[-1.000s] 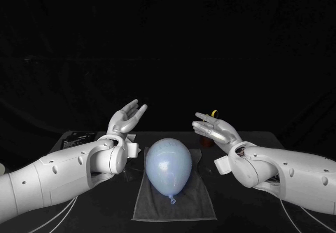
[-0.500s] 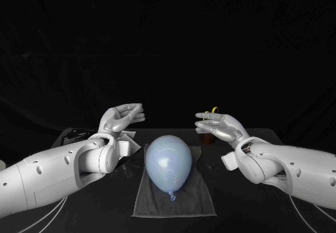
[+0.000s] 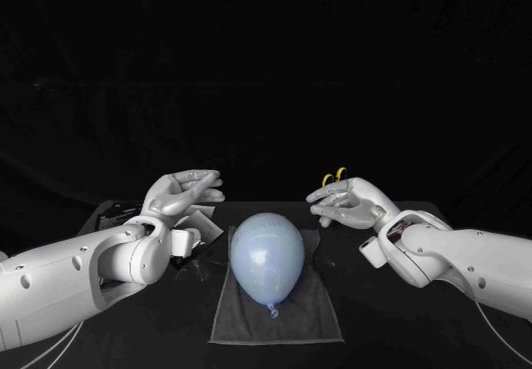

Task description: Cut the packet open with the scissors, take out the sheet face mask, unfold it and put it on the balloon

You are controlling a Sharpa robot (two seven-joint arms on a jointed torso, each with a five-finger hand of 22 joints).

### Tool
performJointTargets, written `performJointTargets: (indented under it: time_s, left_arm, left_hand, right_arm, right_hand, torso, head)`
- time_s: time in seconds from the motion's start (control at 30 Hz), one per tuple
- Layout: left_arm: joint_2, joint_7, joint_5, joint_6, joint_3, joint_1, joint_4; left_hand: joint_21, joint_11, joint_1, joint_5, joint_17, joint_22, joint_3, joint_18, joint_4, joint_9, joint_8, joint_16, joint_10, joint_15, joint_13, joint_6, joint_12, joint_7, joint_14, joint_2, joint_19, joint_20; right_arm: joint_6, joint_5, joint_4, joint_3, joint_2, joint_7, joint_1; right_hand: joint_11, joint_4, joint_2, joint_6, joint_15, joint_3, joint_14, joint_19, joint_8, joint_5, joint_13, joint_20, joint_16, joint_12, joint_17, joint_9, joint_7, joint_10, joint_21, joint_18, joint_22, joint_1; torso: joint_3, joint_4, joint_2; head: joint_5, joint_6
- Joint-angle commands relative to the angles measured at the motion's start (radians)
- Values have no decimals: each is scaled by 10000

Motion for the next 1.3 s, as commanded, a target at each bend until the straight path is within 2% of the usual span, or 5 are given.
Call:
performJointTargets:
  time_s: [0.03, 0.33, 0.67, 1.07, 1.3]
  left_arm:
    - [-185, -134, -96, 632, 7, 32, 278]
    - [-509, -187, -112, 733, -3, 223, 559]
    - [-644, -186, -99, 701, -9, 406, 714]
    - [-544, -206, -95, 711, -12, 476, 633]
    - [-457, -210, -93, 728, -17, 482, 586]
  left_hand:
    - [52, -17, 12, 41, 52, 30, 63, 41, -1, -11, -35, 24, 86, -19, 13, 79, -49, -24, 55, -108, 47, -18]
    - [91, 40, -150, 40, 193, 57, 56, 1, 66, -47, -153, -16, 63, 37, -3, 26, -247, 27, -79, -218, -65, -5]
    - [89, 62, -273, 41, 269, 58, 39, -4, 75, -62, -208, -32, 65, 62, 2, 6, -329, 46, -136, -256, -134, 20]
    - [88, 68, -306, 40, 292, 58, 39, -4, 76, -66, -224, -36, 64, 68, 3, 1, -353, 55, -152, -258, -153, 28]
    - [88, 71, -326, 40, 304, 58, 37, -4, 78, -67, -230, -36, 68, 71, 4, 2, -362, 60, -156, -259, -160, 31]
  right_arm:
    - [-191, -981, 45, 22, -94, -605, 82]
    - [-218, -1138, -382, 52, -200, -1303, 567]
    - [300, -2435, -1028, 59, -533, -2180, 1596]
    - [1217, -4442, -1808, 82, -298, -3049, 2498]
    - [2109, -6141, -2799, 90, 325, -3476, 3020]
  right_hand:
    - [-66, -1, -152, 103, -127, -113, 412, 215, -48, -22, 30, -111, 300, -89, 314, -19, -83, 214, 407, 43, 256, -17]
    - [-478, -74, -296, 514, -563, -245, 1590, 1145, 100, 352, 540, -572, 3029, 69, 2184, 125, -437, 1147, 1965, 43, 1248, 61]
    - [-410, 84, -494, 453, -481, -161, 1657, 2626, 112, 189, 1234, -530, 8756, -199, 7980, 457, -395, 737, 5523, -554, 5818, -150]
    - [115, 30, -858, 45, -42, 158, 1480, 2501, -87, 140, 799, -184, 9494, -270, 8571, 588, -29, -1330, 5948, -590, 6337, 45]
    - [125, -189, -919, -346, -7, 155, 1443, 2210, -194, 102, 498, -100, 9706, -175, 8707, 645, -152, -2063, 5831, -479, 6099, 423]
  torso:
    - [11, -8, 120]
    - [18, -53, 308]
    - [-6, -88, 504]
    - [48, -120, 580]
    - [47, -117, 621]
  head:
    - [-33, 52]
    - [-238, 182]
    - [-442, 376]
    - [-390, 420]
    - [-467, 503]
